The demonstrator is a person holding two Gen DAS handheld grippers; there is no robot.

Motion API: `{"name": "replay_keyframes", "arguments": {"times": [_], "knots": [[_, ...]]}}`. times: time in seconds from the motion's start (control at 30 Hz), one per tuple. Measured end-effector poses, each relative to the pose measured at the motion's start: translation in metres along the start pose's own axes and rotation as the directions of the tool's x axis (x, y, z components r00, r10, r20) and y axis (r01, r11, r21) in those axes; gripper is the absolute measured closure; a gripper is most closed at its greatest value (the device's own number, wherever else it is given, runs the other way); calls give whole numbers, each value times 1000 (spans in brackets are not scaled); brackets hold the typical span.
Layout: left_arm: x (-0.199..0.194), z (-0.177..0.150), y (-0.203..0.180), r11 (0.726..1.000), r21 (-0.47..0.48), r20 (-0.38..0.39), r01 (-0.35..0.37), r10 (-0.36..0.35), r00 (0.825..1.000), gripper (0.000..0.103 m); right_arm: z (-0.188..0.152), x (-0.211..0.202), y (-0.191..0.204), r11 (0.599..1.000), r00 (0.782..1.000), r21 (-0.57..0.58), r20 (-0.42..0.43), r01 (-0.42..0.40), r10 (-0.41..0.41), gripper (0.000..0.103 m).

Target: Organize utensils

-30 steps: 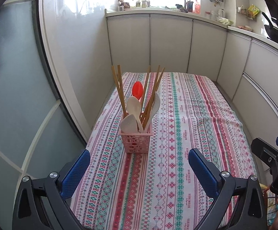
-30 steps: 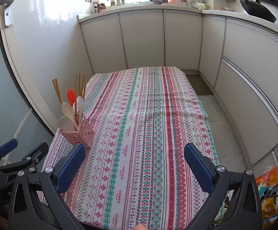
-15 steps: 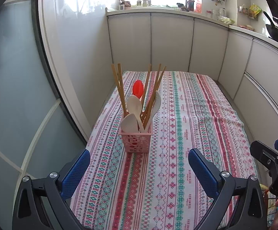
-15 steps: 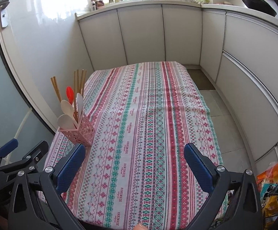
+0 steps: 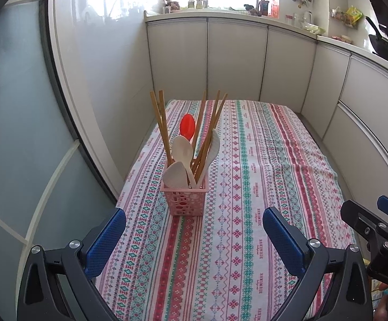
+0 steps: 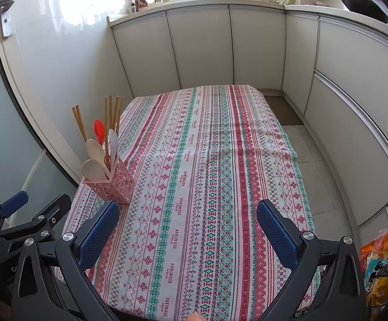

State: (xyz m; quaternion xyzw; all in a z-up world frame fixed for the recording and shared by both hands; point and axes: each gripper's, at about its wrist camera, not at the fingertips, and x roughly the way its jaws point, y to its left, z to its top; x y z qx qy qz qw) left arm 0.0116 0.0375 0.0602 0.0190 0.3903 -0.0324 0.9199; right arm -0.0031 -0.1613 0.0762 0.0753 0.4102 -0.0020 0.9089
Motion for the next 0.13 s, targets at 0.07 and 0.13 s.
{"name": "replay_keyframes", "arguments": {"times": [0.07,0.13], "knots": [[1,0,-1,1000,3,-5,6,-6,1000,0,1,0,-1,1000,1000,0,-1,-5,5,0],[2,1,-3,1000,10,-12,11,-11,1000,0,2,1,-1,1000,1000,-5,-4,-7,7,0]]}}
